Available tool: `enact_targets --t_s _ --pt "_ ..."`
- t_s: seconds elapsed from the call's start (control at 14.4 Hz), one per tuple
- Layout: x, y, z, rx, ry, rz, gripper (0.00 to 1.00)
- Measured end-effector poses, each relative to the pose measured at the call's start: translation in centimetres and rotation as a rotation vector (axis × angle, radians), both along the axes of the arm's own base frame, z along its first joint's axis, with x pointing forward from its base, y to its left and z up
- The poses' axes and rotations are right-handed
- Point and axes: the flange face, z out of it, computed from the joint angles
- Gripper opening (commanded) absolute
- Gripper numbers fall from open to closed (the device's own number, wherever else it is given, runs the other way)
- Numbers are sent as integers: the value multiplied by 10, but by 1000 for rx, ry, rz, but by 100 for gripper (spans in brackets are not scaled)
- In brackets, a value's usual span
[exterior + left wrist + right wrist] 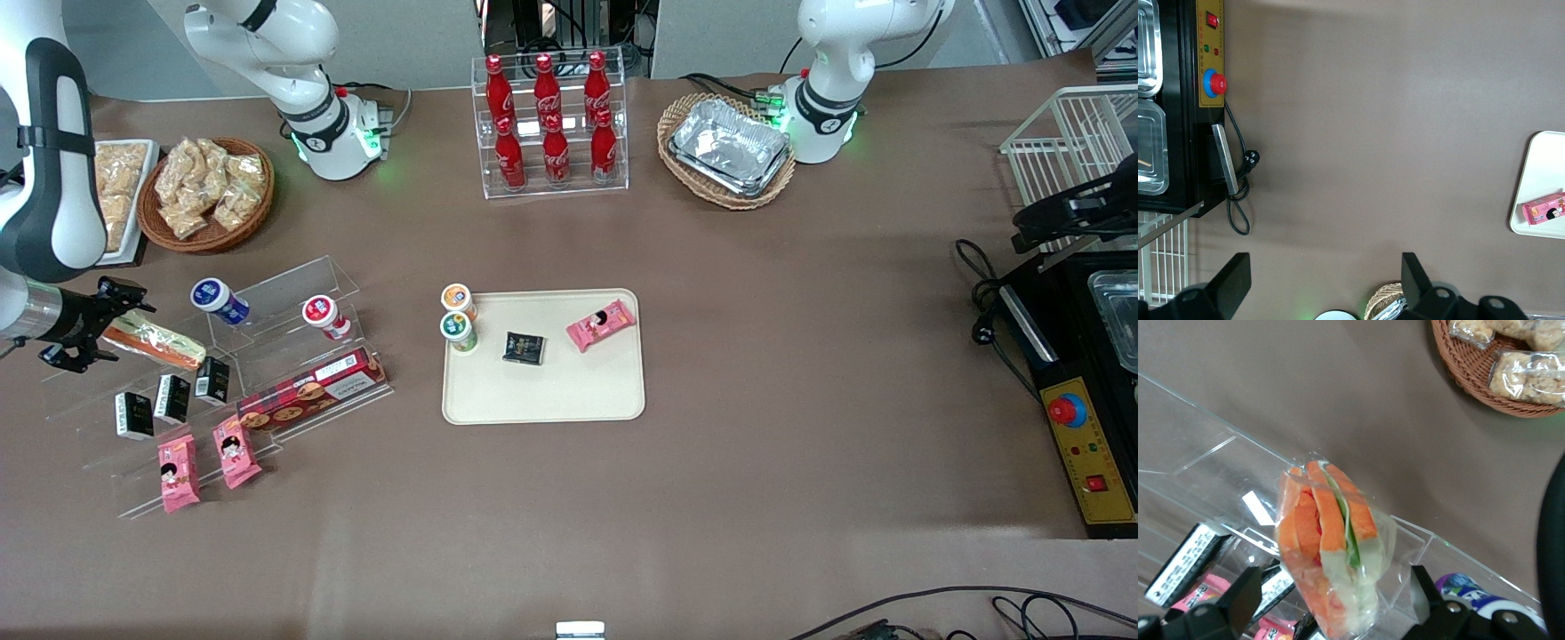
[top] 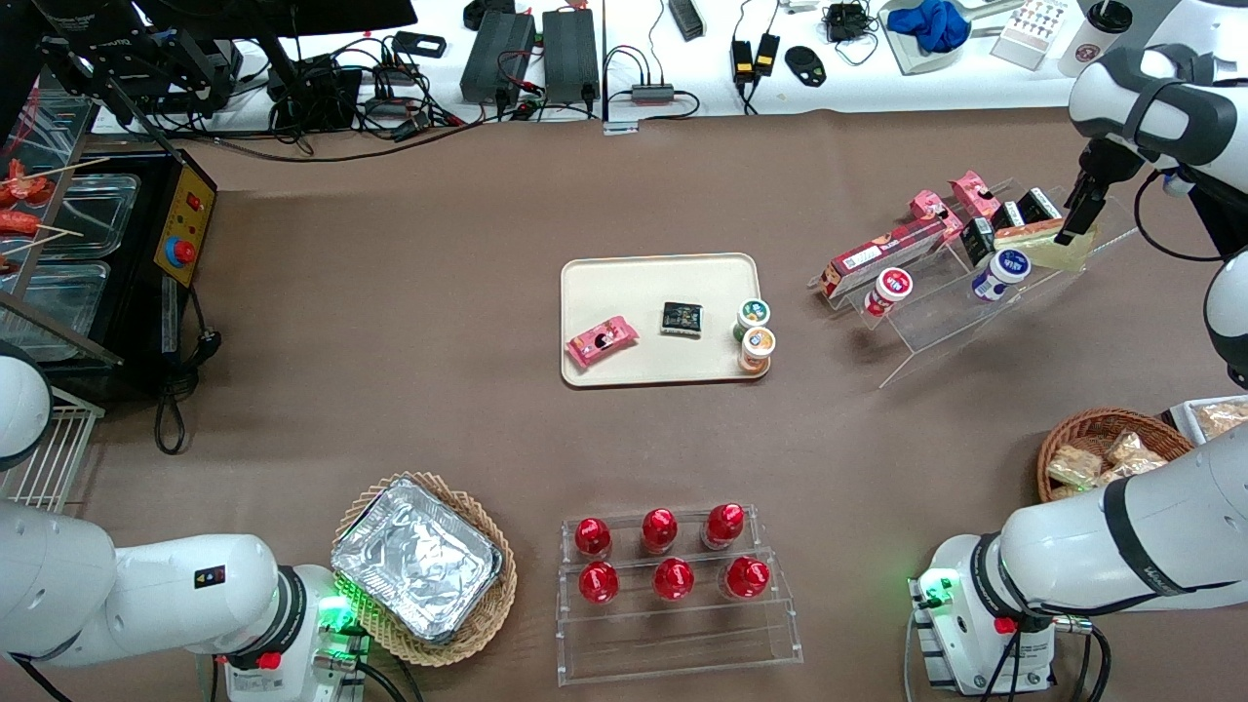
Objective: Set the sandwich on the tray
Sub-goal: 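Close the right gripper on the sandwich wrapper, then lift the sandwich and carry it over the cream tray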
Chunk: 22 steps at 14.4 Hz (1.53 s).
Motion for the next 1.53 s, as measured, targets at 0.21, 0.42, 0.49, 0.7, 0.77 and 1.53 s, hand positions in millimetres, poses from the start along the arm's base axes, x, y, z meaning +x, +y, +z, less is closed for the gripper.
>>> enact_targets --t_s 0.21,0.42,0.49,0.7,0.77,1.53 --pt "-7 1 -22 -4 -16 3 72" --pt "-10 -1 -28 -23 -16 17 51" --pt "-10 -1 -28 -36 -12 28 47" --pt "-8 0 -28 -60 -17 65 31" --pt "-7 1 -27 -62 -22 81 29" --pt "19 -12 39 -85 -123 384 18"
